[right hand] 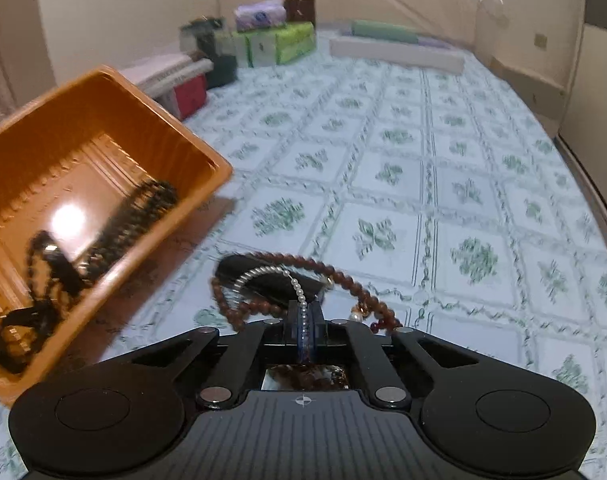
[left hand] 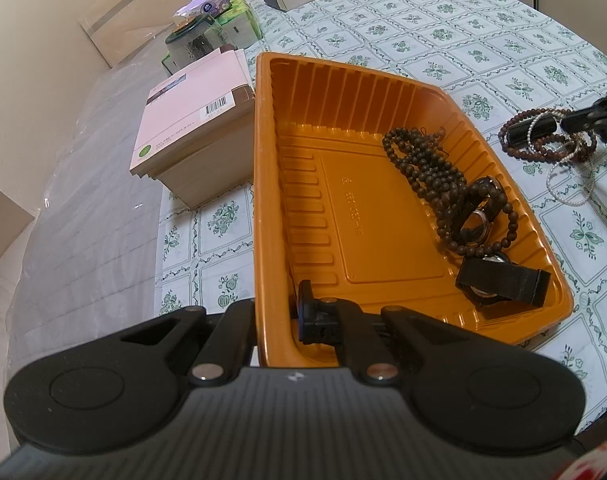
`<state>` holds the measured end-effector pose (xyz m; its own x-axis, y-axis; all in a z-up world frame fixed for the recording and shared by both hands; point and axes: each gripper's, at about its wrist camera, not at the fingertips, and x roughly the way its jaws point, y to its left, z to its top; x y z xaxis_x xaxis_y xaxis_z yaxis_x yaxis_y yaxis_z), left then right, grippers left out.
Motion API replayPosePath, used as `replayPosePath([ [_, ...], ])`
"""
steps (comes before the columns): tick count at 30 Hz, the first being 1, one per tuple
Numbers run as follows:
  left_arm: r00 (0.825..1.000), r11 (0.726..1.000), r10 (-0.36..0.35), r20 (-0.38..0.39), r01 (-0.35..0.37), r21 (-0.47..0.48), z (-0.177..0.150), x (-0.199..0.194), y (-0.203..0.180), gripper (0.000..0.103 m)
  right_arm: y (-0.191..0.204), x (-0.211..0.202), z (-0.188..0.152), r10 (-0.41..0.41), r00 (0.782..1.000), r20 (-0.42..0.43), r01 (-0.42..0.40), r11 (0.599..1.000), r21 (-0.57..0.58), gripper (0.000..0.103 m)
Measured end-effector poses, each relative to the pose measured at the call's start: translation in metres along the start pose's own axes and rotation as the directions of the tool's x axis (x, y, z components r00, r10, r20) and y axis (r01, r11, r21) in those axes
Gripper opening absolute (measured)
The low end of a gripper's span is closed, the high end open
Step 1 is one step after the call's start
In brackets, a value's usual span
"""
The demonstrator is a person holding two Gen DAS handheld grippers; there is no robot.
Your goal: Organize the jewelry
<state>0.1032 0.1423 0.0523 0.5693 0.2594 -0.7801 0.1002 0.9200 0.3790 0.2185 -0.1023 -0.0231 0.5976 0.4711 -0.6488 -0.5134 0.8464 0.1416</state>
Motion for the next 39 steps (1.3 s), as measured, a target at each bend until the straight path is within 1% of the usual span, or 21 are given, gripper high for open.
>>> replayPosePath([
  [5,1.0,1.0,-0.001,0.0,0.001,0.0,0.0,0.0,0.0,0.003,0.013,-0.045,0.011,0.022,0.996,0.091,-0.018,0.999,-0.05,0.002],
  [10,1.0,1.0,0.0,0.002,0.0,0.0,0.0,0.0,0.0,0.003,0.026,-0.092,0.032,0.047,0.982,0.183,-0.026,0.993,-0.112,0.002],
  [16,1.0,1.0,-0.004,0.006,0.004,0.0,0.001,-0.001,0.0,0.003,0.038,-0.129,0.055,0.051,0.966,0.253,-0.008,0.985,-0.17,0.002],
  [27,1.0,1.0,-0.009,0.013,0.009,-0.003,0.001,-0.002,0.001,0.003,0.058,-0.16,0.084,0.093,0.939,0.33,-0.008,0.968,-0.251,0.002],
  [31,1.0,1.0,-0.01,0.016,0.01,-0.003,0.001,-0.002,0.001,0.003,0.061,-0.166,0.095,0.103,0.927,0.36,-0.013,0.97,-0.243,0.002],
  [36,1.0,1.0,-0.011,0.017,0.011,-0.004,0.001,-0.003,0.0,0.003,0.054,-0.176,0.104,0.083,0.91,0.407,0.001,0.979,-0.204,0.002],
  [39,1.0,1.0,-0.01,0.017,0.01,-0.003,0.001,-0.003,0.0,0.003,0.045,-0.182,0.108,0.034,0.902,0.431,0.048,0.983,-0.178,0.002],
])
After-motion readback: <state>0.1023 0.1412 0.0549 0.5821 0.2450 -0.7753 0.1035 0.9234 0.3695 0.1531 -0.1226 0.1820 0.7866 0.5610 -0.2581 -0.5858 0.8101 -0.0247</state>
